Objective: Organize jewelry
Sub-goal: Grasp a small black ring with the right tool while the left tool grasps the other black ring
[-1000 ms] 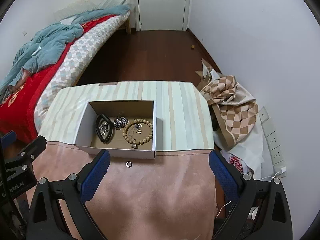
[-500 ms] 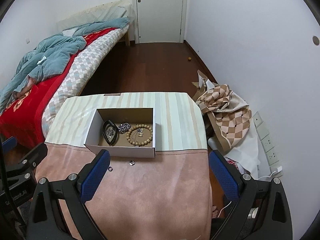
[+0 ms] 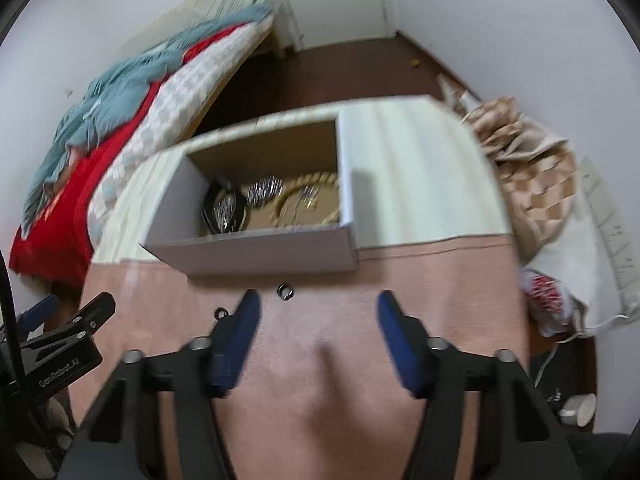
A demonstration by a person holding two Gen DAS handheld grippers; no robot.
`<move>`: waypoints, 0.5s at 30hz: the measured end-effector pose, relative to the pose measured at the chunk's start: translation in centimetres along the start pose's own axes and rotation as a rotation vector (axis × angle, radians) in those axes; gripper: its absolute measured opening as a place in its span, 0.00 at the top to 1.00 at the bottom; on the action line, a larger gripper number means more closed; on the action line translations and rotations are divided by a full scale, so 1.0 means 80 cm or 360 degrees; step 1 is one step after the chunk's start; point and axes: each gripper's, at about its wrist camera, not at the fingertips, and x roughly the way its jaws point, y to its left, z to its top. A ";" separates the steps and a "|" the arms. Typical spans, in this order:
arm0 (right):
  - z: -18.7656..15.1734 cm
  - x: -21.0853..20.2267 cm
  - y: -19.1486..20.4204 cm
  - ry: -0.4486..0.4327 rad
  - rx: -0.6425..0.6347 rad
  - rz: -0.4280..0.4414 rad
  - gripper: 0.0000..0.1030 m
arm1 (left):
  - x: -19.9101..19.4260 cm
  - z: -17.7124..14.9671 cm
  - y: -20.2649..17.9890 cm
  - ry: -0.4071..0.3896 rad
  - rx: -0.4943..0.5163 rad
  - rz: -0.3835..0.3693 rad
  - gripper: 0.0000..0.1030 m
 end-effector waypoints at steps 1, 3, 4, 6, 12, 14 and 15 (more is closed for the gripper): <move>-0.002 0.016 0.005 0.0009 -0.0028 0.0013 0.49 | 0.008 0.000 0.001 0.0020 -0.0005 -0.0003 0.00; -0.003 0.033 0.014 0.0013 -0.0065 0.0007 0.50 | 0.023 -0.002 0.004 0.0064 -0.0010 0.0000 0.00; -0.005 0.044 0.021 0.0016 -0.0098 -0.0005 0.51 | 0.027 -0.003 0.004 0.0078 -0.0009 -0.0007 0.00; -0.006 0.056 0.029 0.0021 -0.0139 -0.0019 0.55 | 0.036 -0.004 0.005 0.0103 -0.0008 -0.0010 0.00; -0.008 0.074 0.053 -0.0029 -0.0284 -0.0138 0.85 | 0.045 -0.003 0.004 0.0129 0.0014 -0.0052 0.00; -0.008 0.074 0.054 -0.0022 -0.0285 -0.0138 0.87 | 0.041 -0.002 -0.002 0.0127 0.0032 -0.0093 0.00; -0.008 0.073 0.053 -0.0017 -0.0279 -0.0138 0.88 | 0.038 -0.003 -0.007 0.0129 0.0043 -0.0124 0.00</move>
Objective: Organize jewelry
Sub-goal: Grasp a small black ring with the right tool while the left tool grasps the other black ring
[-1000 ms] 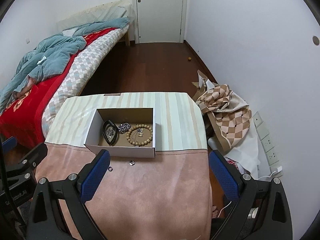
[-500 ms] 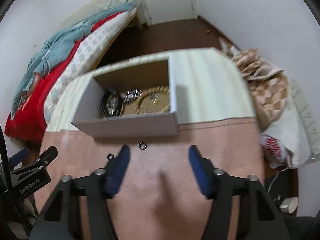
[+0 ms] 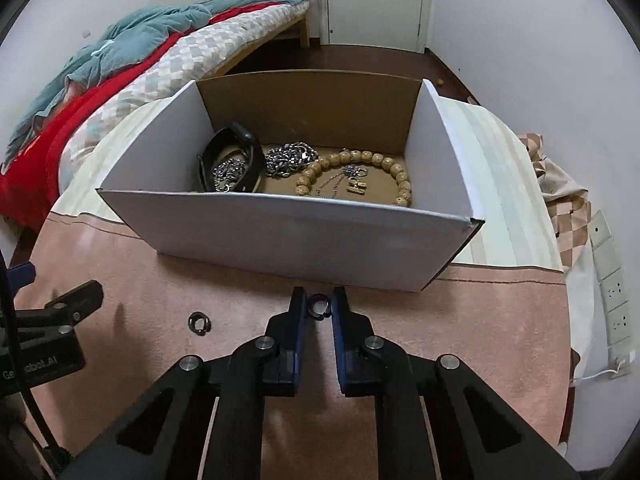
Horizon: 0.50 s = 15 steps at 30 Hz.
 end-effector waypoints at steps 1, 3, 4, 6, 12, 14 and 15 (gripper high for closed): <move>-0.002 -0.003 -0.005 0.0007 0.0023 0.0002 0.88 | -0.003 0.000 -0.006 0.0000 0.0011 -0.0025 0.00; -0.003 -0.015 -0.017 0.0003 0.0070 -0.0007 0.88 | -0.010 -0.001 -0.023 -0.0007 0.0048 -0.0100 0.00; -0.004 -0.022 -0.025 0.0004 0.0104 -0.0014 0.88 | -0.012 -0.002 -0.032 -0.0004 0.0064 -0.0130 0.00; -0.008 -0.035 -0.038 -0.0006 0.0149 -0.0023 0.88 | -0.014 -0.004 -0.050 0.0004 0.0090 -0.0190 0.00; -0.028 -0.060 -0.070 -0.0062 0.0210 -0.0136 0.87 | -0.005 -0.009 -0.094 0.0025 0.0153 -0.0237 0.01; -0.033 -0.059 -0.076 -0.0069 0.0216 -0.0173 0.88 | -0.002 -0.009 -0.103 0.0022 0.0171 -0.0260 0.15; -0.037 -0.059 -0.081 -0.0064 0.0226 -0.0174 0.87 | 0.000 -0.010 -0.107 0.0026 0.0186 -0.0260 0.21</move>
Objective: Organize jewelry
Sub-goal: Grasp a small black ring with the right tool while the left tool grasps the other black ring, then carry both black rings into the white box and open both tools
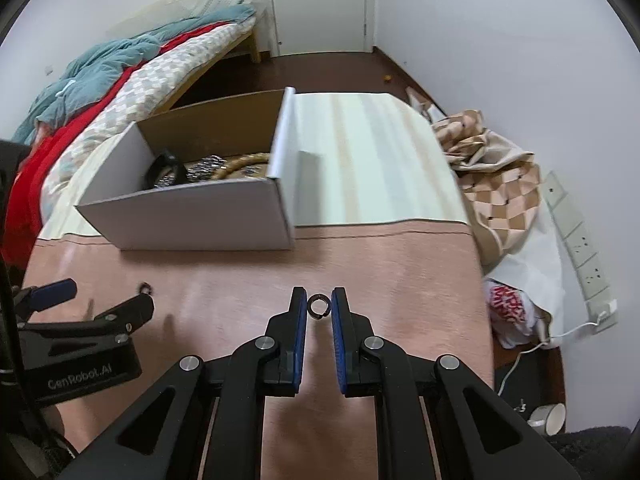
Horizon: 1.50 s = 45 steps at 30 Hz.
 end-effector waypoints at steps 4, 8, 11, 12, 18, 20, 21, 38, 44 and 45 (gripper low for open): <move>-0.006 -0.001 -0.007 0.0000 0.0010 -0.0007 0.87 | 0.000 -0.001 -0.010 -0.0030 0.0037 -0.0023 0.53; -0.003 -0.003 -0.005 -0.0017 0.0011 -0.0002 0.87 | 0.000 0.003 -0.016 -0.0054 0.0059 -0.0046 0.83; -0.002 -0.004 -0.005 -0.0024 0.0025 -0.0001 0.87 | -0.001 0.004 -0.015 -0.0066 0.0067 -0.0041 0.90; -0.002 -0.005 -0.006 -0.0026 0.0029 0.0000 0.87 | -0.002 0.004 -0.013 -0.0068 0.0066 -0.0040 0.90; 0.003 -0.012 -0.009 -0.0045 0.0070 0.0013 0.87 | -0.011 -0.001 -0.009 -0.0073 0.0053 -0.0077 0.90; 0.007 -0.017 -0.009 -0.0059 0.0080 0.0031 0.87 | -0.020 -0.002 -0.008 -0.0074 0.0046 -0.0106 0.90; 0.009 -0.019 -0.008 -0.0064 0.0085 0.0042 0.87 | -0.024 -0.001 -0.005 -0.0071 0.0035 -0.0126 0.90; 0.155 0.000 0.007 0.0094 0.0136 0.0549 0.87 | -0.057 0.166 0.026 -0.0015 -0.0058 -0.0496 0.90; 0.182 0.052 0.018 0.0336 0.0097 0.0595 0.87 | -0.028 0.197 0.035 0.0159 -0.0141 -0.0538 0.88; 0.184 0.055 0.019 0.0359 0.0104 0.0601 0.87 | -0.028 0.199 0.036 0.0168 -0.0155 -0.0534 0.87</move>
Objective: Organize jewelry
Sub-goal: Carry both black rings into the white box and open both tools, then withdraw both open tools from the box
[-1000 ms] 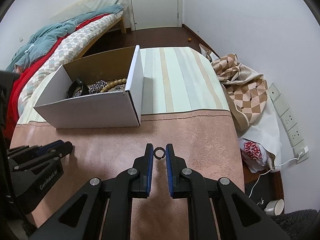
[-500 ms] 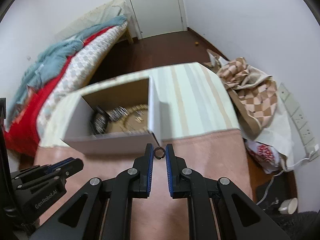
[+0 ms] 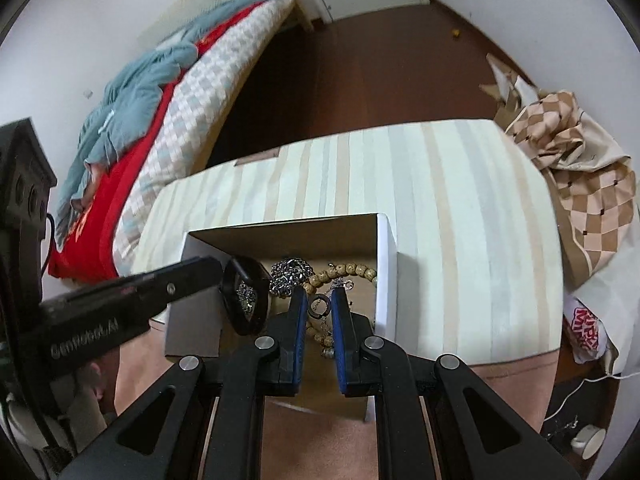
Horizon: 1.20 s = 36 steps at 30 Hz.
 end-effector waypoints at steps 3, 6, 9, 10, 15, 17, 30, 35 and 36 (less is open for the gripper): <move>0.003 -0.001 0.001 0.0011 0.0015 0.0015 0.80 | -0.005 -0.001 0.000 -0.0017 -0.0002 0.0024 0.63; 0.004 -0.009 -0.004 -0.0002 0.0035 0.0032 0.64 | -0.015 -0.006 0.002 -0.0054 0.0008 0.0051 0.36; 0.002 -0.023 -0.008 -0.0038 0.0052 0.0024 0.64 | -0.022 -0.007 0.006 -0.0073 0.0017 0.0098 0.36; 0.001 -0.026 -0.007 -0.0042 0.0052 0.0013 0.64 | -0.023 -0.007 0.008 -0.0084 0.0022 0.0122 0.33; -0.010 -0.052 -0.007 -0.0109 0.0012 -0.0121 0.60 | -0.038 -0.030 0.020 -0.0160 0.0035 0.0291 0.13; -0.015 -0.059 -0.004 -0.0117 -0.0025 -0.0197 0.53 | -0.041 -0.044 0.022 -0.0186 0.0045 0.0359 0.11; -0.058 -0.069 0.013 -0.0075 -0.0117 -0.0611 0.02 | -0.065 -0.097 0.022 -0.0279 0.0047 0.0545 0.01; -0.070 -0.098 0.025 -0.0132 -0.0110 -0.0627 0.02 | -0.098 -0.116 0.010 -0.0327 0.0049 0.0541 0.01; -0.073 -0.105 0.028 -0.0145 -0.0110 -0.0627 0.02 | -0.109 -0.122 0.006 -0.0352 0.0049 0.0550 0.01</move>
